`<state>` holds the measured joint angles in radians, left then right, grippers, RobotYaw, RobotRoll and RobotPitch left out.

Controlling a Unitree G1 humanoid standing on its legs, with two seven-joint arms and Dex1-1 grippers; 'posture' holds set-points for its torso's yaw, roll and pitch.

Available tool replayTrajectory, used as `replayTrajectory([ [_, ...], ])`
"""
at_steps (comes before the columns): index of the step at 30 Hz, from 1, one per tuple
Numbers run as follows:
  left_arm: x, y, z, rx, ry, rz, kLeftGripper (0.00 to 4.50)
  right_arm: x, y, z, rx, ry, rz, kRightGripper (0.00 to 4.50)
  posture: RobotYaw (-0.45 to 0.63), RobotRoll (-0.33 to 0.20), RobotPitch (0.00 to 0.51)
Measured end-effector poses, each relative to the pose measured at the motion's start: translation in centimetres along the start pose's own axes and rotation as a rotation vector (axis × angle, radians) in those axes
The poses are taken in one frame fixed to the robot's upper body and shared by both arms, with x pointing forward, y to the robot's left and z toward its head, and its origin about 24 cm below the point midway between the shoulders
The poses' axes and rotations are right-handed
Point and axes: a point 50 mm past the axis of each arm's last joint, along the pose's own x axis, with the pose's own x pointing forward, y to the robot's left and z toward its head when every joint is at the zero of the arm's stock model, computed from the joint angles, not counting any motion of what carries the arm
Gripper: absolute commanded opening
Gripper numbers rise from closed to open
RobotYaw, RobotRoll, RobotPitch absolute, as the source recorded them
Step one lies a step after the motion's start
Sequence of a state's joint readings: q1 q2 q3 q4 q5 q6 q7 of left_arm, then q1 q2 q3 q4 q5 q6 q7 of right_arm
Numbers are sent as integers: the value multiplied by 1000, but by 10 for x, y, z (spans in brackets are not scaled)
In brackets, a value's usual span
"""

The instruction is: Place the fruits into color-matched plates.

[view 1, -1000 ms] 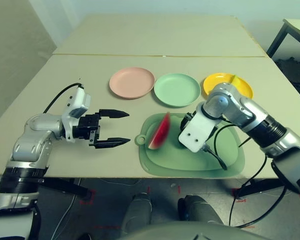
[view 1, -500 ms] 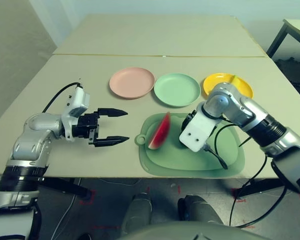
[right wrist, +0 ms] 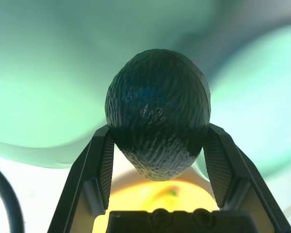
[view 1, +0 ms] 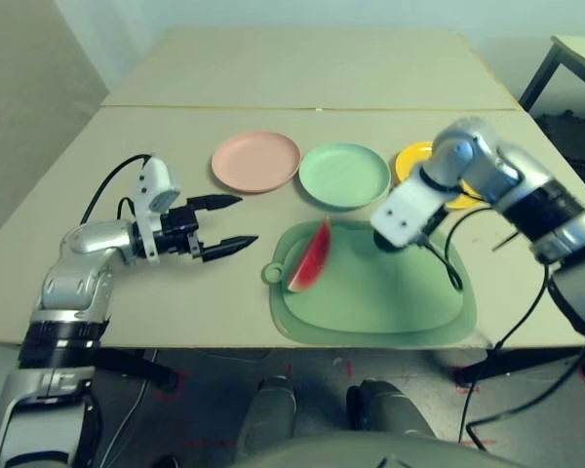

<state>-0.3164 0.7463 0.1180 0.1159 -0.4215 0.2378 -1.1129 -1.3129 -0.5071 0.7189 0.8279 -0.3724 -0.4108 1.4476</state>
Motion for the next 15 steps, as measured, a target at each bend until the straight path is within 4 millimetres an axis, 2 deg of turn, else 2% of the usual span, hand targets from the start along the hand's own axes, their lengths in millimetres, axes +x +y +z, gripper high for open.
replayTrajectory([
  [3,0,0,-1,-9,6,10,4500,1,-18,2,20,9,-107,2900,119,0,91],
  [6,-1,0,-2,-13,12,14,4500,10,-28,3,39,5,-220,2900,126,0,95],
  [11,-3,-1,-6,-24,24,23,4500,27,-31,0,71,28,-328,2900,145,0,101],
  [15,-5,-4,-7,-20,31,21,4500,36,-24,-8,82,65,-350,2900,154,0,104],
])
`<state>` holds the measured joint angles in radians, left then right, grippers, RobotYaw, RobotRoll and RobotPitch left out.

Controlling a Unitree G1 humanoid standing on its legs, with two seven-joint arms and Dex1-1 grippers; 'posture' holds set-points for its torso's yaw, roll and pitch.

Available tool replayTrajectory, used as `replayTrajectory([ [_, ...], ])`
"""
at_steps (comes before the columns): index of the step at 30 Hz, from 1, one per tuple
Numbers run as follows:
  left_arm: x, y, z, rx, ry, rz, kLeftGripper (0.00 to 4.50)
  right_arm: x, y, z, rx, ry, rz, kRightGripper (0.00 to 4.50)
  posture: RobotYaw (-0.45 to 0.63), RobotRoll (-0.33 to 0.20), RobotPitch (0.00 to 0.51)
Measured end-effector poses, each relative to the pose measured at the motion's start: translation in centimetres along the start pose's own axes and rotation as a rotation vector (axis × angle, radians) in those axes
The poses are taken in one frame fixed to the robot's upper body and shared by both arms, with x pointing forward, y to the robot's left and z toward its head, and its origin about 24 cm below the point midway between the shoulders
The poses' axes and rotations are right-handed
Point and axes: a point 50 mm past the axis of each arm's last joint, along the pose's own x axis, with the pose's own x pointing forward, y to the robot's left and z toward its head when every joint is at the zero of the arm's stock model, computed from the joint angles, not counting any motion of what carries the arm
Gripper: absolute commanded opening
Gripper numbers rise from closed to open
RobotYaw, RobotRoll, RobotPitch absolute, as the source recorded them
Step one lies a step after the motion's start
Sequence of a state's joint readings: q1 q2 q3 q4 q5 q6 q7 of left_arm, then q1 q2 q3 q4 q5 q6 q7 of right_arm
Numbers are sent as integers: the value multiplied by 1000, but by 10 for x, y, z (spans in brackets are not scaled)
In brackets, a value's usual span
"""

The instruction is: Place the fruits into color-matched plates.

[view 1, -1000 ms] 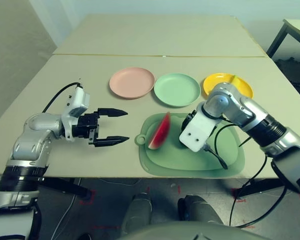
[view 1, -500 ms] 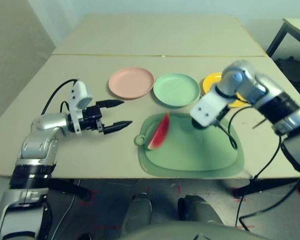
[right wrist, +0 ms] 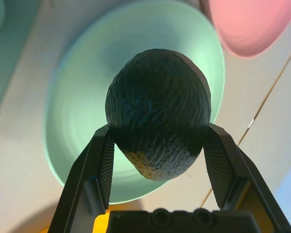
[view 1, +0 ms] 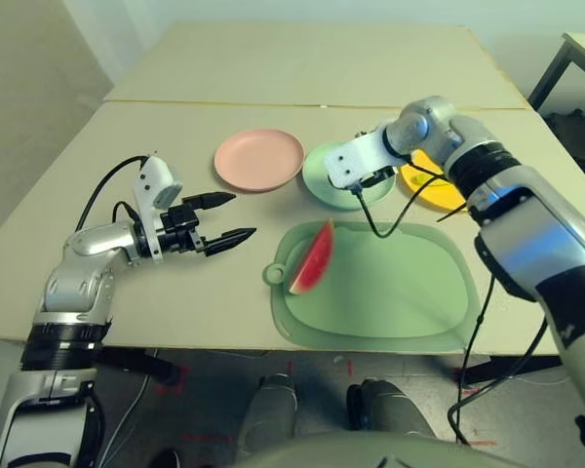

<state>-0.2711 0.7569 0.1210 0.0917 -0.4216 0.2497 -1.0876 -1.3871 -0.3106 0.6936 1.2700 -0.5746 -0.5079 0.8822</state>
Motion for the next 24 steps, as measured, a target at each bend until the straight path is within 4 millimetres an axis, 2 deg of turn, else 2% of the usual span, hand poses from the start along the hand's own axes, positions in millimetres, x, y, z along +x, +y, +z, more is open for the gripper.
replayTrajectory([
  [1,0,-1,0,2,2,-2,4500,3,4,-2,2,8,6,2900,156,0,104],
  [4,-2,-2,-2,0,10,-2,4500,10,17,-7,17,22,35,3986,157,0,105],
  [6,-3,-2,-2,5,12,0,4500,12,19,-9,15,34,42,4481,154,0,105],
  [14,-3,-1,-2,45,7,3,4500,12,19,-10,4,49,32,4481,145,0,100],
  [17,-3,0,-3,54,7,5,4500,6,17,-14,49,35,11,4481,148,0,100],
  [20,-2,1,-2,57,2,8,4500,-11,10,-26,186,-10,-47,4481,146,0,96],
  [24,-2,1,-1,57,1,10,4500,-47,-1,-44,416,-130,-141,4481,140,0,99],
])
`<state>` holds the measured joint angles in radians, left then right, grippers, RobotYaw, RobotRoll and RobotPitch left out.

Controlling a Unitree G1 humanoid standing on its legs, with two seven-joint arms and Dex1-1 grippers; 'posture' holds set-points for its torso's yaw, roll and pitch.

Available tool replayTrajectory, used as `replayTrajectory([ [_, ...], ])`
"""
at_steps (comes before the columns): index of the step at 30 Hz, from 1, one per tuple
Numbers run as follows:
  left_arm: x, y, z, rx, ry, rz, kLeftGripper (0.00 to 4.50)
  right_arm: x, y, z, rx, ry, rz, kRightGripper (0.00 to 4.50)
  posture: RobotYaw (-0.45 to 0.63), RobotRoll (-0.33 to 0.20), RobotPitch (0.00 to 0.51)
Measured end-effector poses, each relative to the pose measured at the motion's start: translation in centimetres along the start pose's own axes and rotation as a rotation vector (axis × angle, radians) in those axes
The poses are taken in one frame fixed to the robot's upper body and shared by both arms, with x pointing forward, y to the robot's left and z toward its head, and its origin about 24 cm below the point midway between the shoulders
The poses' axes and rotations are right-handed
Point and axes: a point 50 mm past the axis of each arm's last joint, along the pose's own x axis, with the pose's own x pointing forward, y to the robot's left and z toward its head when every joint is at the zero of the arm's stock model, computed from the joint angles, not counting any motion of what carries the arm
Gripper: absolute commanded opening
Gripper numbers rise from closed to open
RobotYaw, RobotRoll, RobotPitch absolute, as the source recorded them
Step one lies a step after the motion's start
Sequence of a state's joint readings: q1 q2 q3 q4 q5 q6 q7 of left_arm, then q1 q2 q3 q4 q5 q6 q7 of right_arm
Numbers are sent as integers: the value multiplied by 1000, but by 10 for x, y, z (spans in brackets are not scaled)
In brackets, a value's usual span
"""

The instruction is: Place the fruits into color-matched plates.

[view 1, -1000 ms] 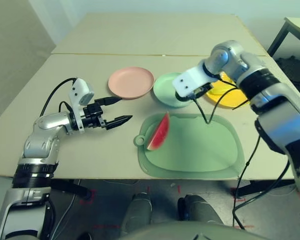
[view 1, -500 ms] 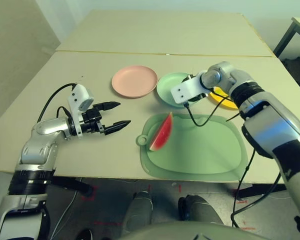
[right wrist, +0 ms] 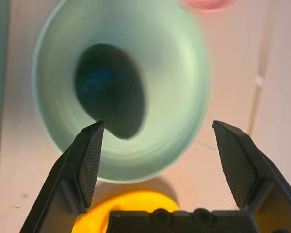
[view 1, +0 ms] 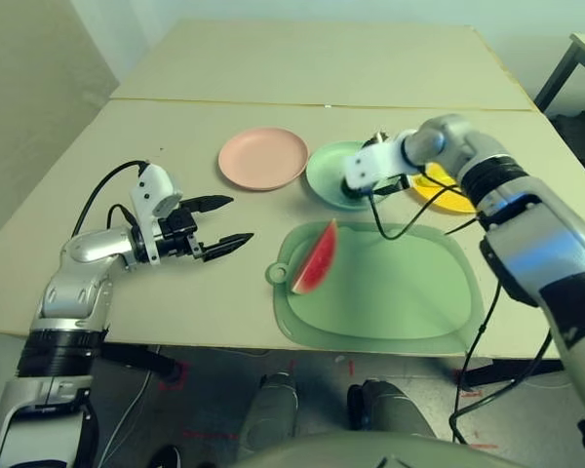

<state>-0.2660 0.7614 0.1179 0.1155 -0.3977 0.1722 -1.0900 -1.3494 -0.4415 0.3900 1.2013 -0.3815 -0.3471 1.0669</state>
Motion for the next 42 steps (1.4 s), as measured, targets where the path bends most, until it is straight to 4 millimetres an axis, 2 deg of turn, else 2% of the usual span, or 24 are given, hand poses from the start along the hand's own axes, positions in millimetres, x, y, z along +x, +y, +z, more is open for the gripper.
replayTrajectory([
  [2,-1,0,0,-3,1,2,4500,-20,-6,-4,146,-101,-47,4481,134,0,99],
  [4,-3,0,-1,-4,3,8,4500,-40,2,-16,314,-217,-68,4481,116,0,96],
  [7,-9,2,-1,-7,16,23,4500,-55,42,-27,657,-406,28,4481,106,0,94],
  [10,-10,6,2,10,24,18,4500,-64,82,-26,965,-655,130,4481,97,0,92],
  [12,-11,9,3,18,30,18,4500,-71,103,-30,1060,-766,89,4481,85,0,87],
  [14,-11,13,7,39,30,15,4500,-73,129,-38,1103,-761,55,4481,78,0,83],
  [18,-5,17,14,118,35,-26,4500,-68,172,-51,1006,-697,74,4481,68,0,81],
  [20,-1,16,16,156,38,-72,4500,-67,183,-51,926,-698,97,4481,71,0,81],
  [26,17,4,23,321,64,-286,4500,-70,188,-58,647,-753,-4,4481,76,0,79],
  [30,24,3,22,435,114,-397,4500,-68,202,-59,505,-787,-73,4481,82,0,77],
  [35,30,9,29,605,153,-516,4500,-67,219,-68,517,-773,-101,4481,70,0,74],
  [39,43,14,48,725,94,-555,4500,-68,218,-71,531,-774,-124,4481,43,0,63],
  [42,58,9,60,816,30,-595,4500,-69,217,-72,539,-771,-143,4481,37,0,56],
])
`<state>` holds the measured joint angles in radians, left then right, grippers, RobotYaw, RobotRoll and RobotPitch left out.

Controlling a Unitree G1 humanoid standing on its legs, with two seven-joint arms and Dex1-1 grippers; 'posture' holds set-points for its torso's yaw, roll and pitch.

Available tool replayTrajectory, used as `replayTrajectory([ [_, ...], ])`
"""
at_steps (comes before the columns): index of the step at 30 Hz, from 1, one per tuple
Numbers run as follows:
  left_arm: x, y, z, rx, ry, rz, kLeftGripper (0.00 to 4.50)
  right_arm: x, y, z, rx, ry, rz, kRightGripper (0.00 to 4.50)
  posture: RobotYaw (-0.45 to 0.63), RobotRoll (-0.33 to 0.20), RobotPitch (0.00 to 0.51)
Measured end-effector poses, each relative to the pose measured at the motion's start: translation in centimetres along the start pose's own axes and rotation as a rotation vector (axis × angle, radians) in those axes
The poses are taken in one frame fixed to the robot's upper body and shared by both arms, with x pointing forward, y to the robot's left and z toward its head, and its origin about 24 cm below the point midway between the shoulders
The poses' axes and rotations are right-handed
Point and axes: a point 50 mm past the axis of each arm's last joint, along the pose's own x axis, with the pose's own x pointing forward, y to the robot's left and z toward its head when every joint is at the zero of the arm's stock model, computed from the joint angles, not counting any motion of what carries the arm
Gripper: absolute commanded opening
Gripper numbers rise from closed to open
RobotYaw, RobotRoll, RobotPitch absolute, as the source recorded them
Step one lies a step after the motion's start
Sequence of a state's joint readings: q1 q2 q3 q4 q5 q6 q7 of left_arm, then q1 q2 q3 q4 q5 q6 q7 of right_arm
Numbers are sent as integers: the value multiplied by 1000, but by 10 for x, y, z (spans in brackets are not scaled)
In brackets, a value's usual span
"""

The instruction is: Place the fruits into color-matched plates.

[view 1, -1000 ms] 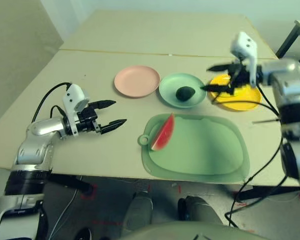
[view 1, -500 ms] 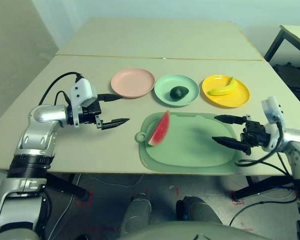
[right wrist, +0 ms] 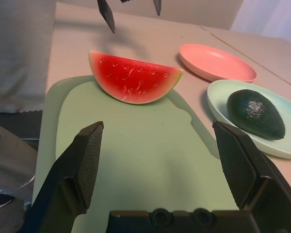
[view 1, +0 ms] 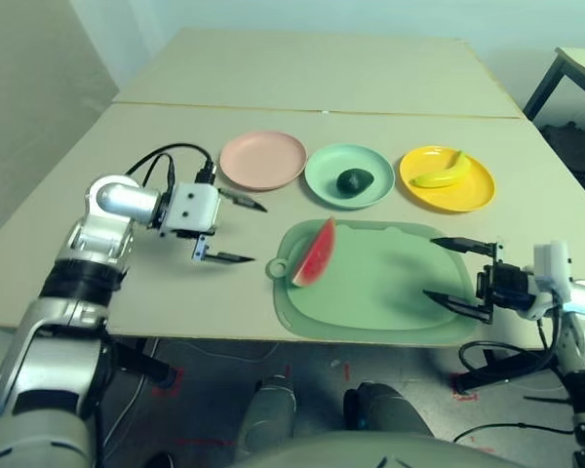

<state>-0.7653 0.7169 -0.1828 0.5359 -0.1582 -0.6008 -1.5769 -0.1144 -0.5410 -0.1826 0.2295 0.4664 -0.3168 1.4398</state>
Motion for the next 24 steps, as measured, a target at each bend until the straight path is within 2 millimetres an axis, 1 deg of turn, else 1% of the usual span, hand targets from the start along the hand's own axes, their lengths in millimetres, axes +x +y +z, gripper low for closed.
replayTrajectory([
  [5,18,11,12,106,-35,-86,4500,-2,3,-2,15,4,-22,4481,33,0,48],
  [9,32,16,21,217,-22,-201,4500,-4,3,-2,20,12,-27,4481,26,0,47],
  [14,44,19,27,308,-23,-284,4500,-3,2,-1,27,12,-45,4481,20,0,49],
  [19,53,20,27,366,-12,-340,4500,-2,0,-1,29,9,-77,4481,-3,0,50],
  [24,61,15,22,366,6,-388,4500,-1,-1,-1,36,5,-109,4481,-13,0,48],
])
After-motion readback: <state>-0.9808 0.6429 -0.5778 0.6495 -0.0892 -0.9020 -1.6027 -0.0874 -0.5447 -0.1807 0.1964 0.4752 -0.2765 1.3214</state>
